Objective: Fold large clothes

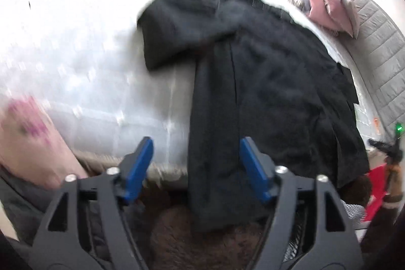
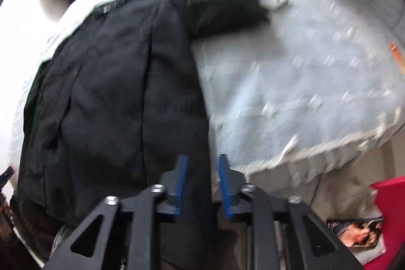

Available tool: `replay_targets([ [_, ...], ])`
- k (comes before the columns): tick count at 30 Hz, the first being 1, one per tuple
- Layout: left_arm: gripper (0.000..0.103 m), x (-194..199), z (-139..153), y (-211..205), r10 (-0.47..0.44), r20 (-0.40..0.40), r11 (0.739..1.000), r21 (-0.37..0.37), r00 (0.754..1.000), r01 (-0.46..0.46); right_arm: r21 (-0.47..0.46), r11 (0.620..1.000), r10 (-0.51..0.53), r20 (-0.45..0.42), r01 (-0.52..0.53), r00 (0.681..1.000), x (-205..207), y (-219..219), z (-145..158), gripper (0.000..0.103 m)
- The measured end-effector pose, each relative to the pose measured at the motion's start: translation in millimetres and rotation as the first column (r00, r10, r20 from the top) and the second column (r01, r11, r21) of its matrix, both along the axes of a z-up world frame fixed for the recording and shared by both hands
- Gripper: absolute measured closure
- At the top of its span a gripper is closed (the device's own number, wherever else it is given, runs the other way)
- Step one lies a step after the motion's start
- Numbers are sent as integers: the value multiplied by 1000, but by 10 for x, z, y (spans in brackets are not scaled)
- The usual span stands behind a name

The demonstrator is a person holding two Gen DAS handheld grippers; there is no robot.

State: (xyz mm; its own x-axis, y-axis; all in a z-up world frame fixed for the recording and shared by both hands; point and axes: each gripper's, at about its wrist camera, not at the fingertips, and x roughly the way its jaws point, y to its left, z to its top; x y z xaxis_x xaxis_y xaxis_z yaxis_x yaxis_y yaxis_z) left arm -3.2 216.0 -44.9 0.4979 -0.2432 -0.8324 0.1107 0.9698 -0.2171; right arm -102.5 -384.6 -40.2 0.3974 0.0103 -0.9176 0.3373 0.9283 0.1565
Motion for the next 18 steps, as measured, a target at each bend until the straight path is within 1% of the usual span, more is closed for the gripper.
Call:
replay_targets([
  [1,21,55,61,-7,0,40,1000,27,999,-1,-14,1000,-11,35,11,999,2,-9,106,35],
  [2,19,92,111,-24,-4,75,999,50,997,0,-25,1000,-13,76,15,997,15,14,201,26],
  [3,18,117,112,7,-9,95,998,65,995,3,-31,999,-8,119,12,993,42,62,278,22],
  [4,18,171,111,-22,-18,107,996,86,994,8,-30,1000,1,146,3,989,62,125,338,22],
  [6,18,325,76,-94,-33,107,993,115,994,20,-10,1000,27,183,-25,983,241,244,416,22],
  [8,18,530,-3,-216,-53,108,989,146,993,37,-8,998,55,208,-55,977,395,381,438,22],
  [10,18,666,-104,-332,-76,107,980,189,991,54,-27,995,102,219,-99,970,647,607,409,22],
  [12,18,793,-196,-485,-112,102,969,232,988,86,-35,992,127,232,-122,964,894,840,339,22],
  [13,18,861,-236,-556,-130,100,962,255,986,101,-23,991,136,245,-135,960,971,917,320,22],
  [16,18,1050,-322,-731,-183,113,939,313,977,140,51,984,151,286,-172,946,1364,1178,213,22],
  [18,18,1175,-371,-807,-204,121,923,354,971,150,78,979,160,296,-190,942,1534,1325,168,22],
])
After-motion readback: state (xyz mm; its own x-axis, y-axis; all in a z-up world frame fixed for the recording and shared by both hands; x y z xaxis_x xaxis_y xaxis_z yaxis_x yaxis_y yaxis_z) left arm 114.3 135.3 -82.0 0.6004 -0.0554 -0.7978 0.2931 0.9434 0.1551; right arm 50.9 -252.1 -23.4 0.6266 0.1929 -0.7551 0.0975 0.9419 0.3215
